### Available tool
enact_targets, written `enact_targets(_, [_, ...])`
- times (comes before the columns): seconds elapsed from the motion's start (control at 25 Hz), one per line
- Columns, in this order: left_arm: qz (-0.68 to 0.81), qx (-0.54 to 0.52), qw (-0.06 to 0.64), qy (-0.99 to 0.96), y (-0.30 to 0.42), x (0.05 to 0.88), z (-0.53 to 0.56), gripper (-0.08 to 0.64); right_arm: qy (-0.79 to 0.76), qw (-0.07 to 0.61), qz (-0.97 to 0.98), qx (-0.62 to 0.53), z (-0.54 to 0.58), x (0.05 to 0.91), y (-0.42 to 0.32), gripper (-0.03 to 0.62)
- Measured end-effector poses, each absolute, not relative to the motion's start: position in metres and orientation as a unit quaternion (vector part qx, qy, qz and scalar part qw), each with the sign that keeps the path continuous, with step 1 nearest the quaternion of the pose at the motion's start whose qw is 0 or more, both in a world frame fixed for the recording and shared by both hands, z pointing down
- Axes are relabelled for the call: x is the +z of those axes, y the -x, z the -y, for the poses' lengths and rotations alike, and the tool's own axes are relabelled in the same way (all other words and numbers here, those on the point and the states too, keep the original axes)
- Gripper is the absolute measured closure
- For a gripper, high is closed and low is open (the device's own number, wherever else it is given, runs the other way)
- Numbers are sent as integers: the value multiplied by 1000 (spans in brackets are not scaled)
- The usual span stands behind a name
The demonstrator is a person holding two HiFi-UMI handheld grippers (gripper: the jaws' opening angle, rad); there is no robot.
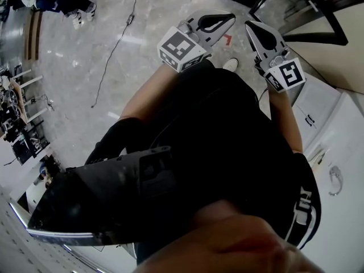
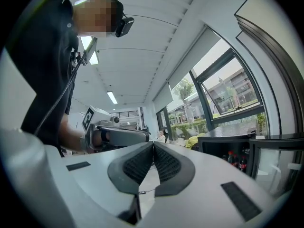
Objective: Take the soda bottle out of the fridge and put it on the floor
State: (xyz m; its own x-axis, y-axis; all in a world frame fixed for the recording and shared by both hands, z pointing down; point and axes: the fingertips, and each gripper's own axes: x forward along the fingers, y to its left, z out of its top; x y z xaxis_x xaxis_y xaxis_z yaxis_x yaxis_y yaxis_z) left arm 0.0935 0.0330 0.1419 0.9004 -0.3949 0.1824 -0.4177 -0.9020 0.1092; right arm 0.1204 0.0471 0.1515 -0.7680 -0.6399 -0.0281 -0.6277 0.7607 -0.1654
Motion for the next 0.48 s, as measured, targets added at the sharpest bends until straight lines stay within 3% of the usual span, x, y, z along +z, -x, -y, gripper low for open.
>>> enact_targets(0.48, [196,79,84,-974,-90,157,24,560,363,33,-928,-78,16,162,-121,578])
